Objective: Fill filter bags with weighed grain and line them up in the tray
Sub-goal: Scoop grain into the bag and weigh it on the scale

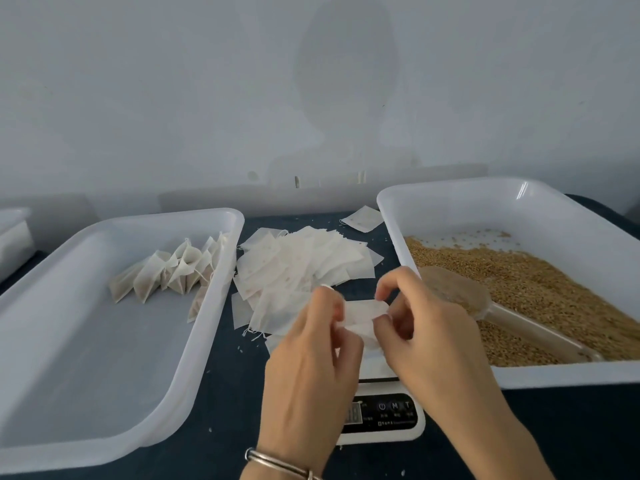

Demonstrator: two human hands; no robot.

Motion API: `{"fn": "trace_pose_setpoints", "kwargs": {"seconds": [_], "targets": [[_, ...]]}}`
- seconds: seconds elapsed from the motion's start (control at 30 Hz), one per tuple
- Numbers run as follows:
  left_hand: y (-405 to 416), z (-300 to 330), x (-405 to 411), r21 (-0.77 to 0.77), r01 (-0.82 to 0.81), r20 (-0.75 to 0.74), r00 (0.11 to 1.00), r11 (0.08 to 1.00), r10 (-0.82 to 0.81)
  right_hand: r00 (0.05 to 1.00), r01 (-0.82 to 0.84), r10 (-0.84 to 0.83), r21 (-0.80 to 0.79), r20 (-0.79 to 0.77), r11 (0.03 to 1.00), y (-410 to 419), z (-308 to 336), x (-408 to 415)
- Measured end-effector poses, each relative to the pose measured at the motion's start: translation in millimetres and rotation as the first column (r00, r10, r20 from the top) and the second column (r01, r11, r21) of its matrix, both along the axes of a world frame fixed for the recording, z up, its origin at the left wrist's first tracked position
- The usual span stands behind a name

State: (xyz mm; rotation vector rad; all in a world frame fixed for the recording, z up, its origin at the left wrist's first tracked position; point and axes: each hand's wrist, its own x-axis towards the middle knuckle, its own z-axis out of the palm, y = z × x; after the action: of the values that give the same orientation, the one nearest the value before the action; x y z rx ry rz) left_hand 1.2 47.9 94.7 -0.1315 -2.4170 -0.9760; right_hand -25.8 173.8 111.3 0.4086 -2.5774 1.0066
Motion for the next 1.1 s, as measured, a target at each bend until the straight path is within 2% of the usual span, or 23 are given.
{"fn": "trace_pose_setpoints", "kwargs": {"seconds": [0.1, 0.23, 0.33, 0.4, 0.5, 0.57, 0.63, 0.73, 0.8, 0.87, 0.9, 0.93, 0.97, 1.0, 1.03, 1.1], "targets": [[0, 5, 1, -0.152, 0.059, -0.066, 0.995, 0.987, -0.070, 0.998, -0.059, 0.061, -0.047, 0.025, 0.997, 3, 7, -1], [-4, 7, 1, -0.211, 0.087, -0.126, 0.985, 0.974, -0.115, 0.987, -0.081, 0.096, -0.115, 0.131, 0.990, 5, 9, -1], [-12, 6, 1, -0.325, 0.192, -0.052, 0.974, 0.926, -0.220, 0.966, -0.079, 0.130, -0.224, 0.224, 0.971, 6, 9, -2], [-15, 3, 0, -0.335, 0.232, 0.029, 0.971, 0.913, -0.236, 0.961, -0.089, 0.143, -0.226, 0.236, 0.970, 7, 9, -2], [-9, 1, -1, -0.127, 0.250, 0.065, 0.968, 0.960, -0.244, 0.970, -0.104, 0.129, -0.128, 0.205, 0.986, 7, 7, -1], [-2, -3, -2, 0.022, 0.270, 0.026, 0.962, 0.963, -0.270, 0.964, -0.130, 0.152, -0.112, 0.217, 0.985, 7, 8, -2], [4, -6, -3, 0.137, 0.251, 0.000, 0.967, 0.958, -0.253, 0.941, -0.188, 0.218, -0.138, 0.257, 0.972, 8, 12, -4], [7, -7, -4, 0.332, 0.218, 0.072, 0.964, 0.918, -0.255, 0.868, -0.312, 0.356, -0.177, 0.346, 0.933, 13, 24, -5], [8, -9, -4, 0.432, 0.184, 0.111, 0.961, 0.883, -0.254, 0.878, -0.311, 0.330, -0.109, 0.346, 0.944, 30, 34, -16], [7, -10, -6, 0.509, 0.144, 0.129, 0.962, 0.849, -0.241, 0.937, -0.176, 0.169, -0.002, 0.304, 0.984, 61, 39, -39], [6, -10, -7, 0.524, 0.127, 0.129, 0.966, 0.842, -0.226, 0.951, -0.091, 0.052, 0.116, 0.305, 0.989, 82, 38, -54], [5, -11, -7, 0.522, 0.106, 0.133, 0.970, 0.846, -0.203, 0.942, -0.028, -0.081, 0.314, 0.326, 0.949, 102, 37, -69], [4, -11, -8, 0.515, 0.087, 0.135, 0.974, 0.853, -0.181, 0.901, -0.016, -0.214, 0.521, 0.378, 0.853, 120, 33, -82], [3, -12, -8, 0.509, 0.076, 0.135, 0.977, 0.858, -0.167, 0.838, -0.063, -0.321, 0.663, 0.441, 0.746, 135, 24, -92], [3, -12, -9, 0.505, 0.068, 0.132, 0.979, 0.861, -0.154, 0.782, -0.132, -0.382, 0.730, 0.493, 0.671, 144, 13, -99], [5, -11, -10, 0.499, 0.063, 0.104, 0.986, 0.864, -0.132, 0.735, -0.207, -0.399, 0.741, 0.549, 0.639, 148, -7, -104]]}}
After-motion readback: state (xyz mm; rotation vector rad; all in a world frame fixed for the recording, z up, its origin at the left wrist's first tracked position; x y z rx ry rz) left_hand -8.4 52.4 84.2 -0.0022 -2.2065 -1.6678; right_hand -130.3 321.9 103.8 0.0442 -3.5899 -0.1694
